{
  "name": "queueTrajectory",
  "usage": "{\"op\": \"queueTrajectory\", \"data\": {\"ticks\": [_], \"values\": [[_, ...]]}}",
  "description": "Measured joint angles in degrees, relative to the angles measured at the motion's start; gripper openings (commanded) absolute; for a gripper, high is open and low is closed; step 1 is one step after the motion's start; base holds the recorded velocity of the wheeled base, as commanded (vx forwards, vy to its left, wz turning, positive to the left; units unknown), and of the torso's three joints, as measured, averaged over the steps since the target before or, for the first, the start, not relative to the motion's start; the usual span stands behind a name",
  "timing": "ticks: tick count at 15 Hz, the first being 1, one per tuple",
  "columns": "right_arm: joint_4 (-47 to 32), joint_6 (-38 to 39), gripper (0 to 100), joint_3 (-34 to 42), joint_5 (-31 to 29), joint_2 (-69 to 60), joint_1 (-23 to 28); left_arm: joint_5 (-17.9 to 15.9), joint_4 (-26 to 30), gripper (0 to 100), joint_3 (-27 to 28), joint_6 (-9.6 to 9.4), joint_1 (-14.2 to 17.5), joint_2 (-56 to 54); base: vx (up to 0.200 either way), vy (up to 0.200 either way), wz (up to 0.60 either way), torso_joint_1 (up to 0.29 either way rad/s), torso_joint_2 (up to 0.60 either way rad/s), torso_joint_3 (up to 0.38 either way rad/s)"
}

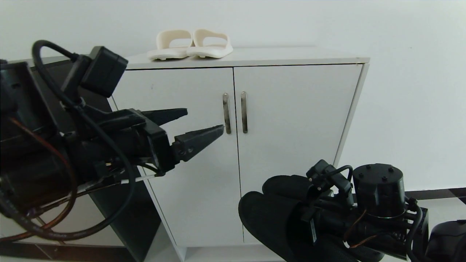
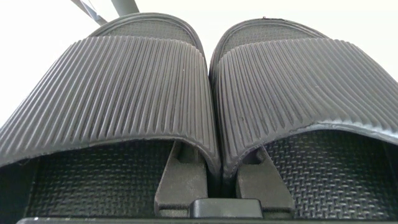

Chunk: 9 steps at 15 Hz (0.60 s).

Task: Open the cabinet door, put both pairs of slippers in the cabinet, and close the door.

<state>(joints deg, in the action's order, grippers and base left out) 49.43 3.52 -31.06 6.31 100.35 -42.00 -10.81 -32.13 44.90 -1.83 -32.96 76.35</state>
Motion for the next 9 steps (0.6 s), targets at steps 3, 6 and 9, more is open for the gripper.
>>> {"op": "queueTrajectory", "data": {"ticks": [3,6,9], "values": [[0.0,0.0,0,0.0,0.0,0.1,0.0,-9.9,7.3,100,6.6,4.69,-2.1,3.0,0.0,0.0,0.0,0.0,0.0,0.0],[0.0,-0.1,0,0.1,0.0,0.1,-0.1,-20.9,12.2,100,13.4,13.95,-2.3,4.8,0.0,0.0,0.0,0.0,0.0,0.0],[0.0,-0.1,0,0.2,0.0,0.1,-0.2,-24.4,12.5,100,17.7,18.01,-2.2,7.9,0.0,0.0,0.0,0.0,0.0,0.0]]}}
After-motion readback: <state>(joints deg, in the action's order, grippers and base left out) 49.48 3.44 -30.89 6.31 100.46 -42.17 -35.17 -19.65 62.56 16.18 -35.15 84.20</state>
